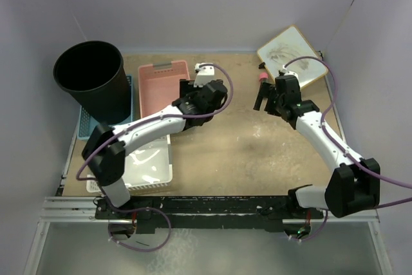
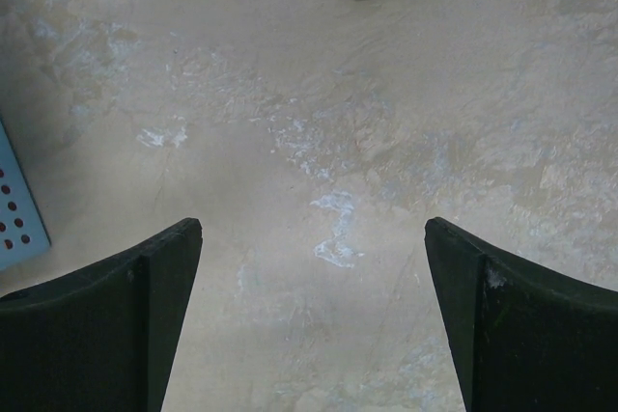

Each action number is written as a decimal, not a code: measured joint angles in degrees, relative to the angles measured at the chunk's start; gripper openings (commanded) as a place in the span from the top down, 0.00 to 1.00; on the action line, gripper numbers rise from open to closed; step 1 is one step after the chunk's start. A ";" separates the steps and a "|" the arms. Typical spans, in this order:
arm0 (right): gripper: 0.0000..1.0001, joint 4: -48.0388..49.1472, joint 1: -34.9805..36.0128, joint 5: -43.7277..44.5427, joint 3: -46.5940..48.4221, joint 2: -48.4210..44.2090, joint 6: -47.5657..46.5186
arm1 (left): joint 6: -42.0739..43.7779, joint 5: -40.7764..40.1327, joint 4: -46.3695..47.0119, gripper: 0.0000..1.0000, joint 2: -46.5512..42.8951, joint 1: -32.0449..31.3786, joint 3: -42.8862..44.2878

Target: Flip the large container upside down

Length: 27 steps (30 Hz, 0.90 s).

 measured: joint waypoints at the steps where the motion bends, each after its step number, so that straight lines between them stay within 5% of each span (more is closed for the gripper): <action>1: 0.00 -0.28 0.00 -0.39 0.07 0.00 -0.37 | -0.20 0.46 -0.35 0.10 2.64 0.42 2.34; 10: 0.00 -1.18 0.00 -4.31 -1.33 -0.87 -2.97 | -3.13 10.01 -3.13 0.44 12.90 10.64 7.74; 14: 0.00 -0.87 0.00 -4.74 -1.99 -1.33 -3.19 | -3.58 11.43 -3.74 0.65 14.64 10.97 7.78; 19: 0.00 -0.90 0.00 -5.29 -1.95 -1.05 -3.19 | -3.48 11.87 -4.74 0.75 14.88 10.71 7.96; 23: 0.00 -0.87 0.00 -5.62 -1.86 -0.20 -3.19 | -3.15 11.58 -5.75 1.00 14.80 10.78 8.83; 27: 0.00 -0.85 0.00 -5.81 -1.84 0.57 -3.15 | -1.81 11.23 -8.81 1.00 14.34 10.78 12.00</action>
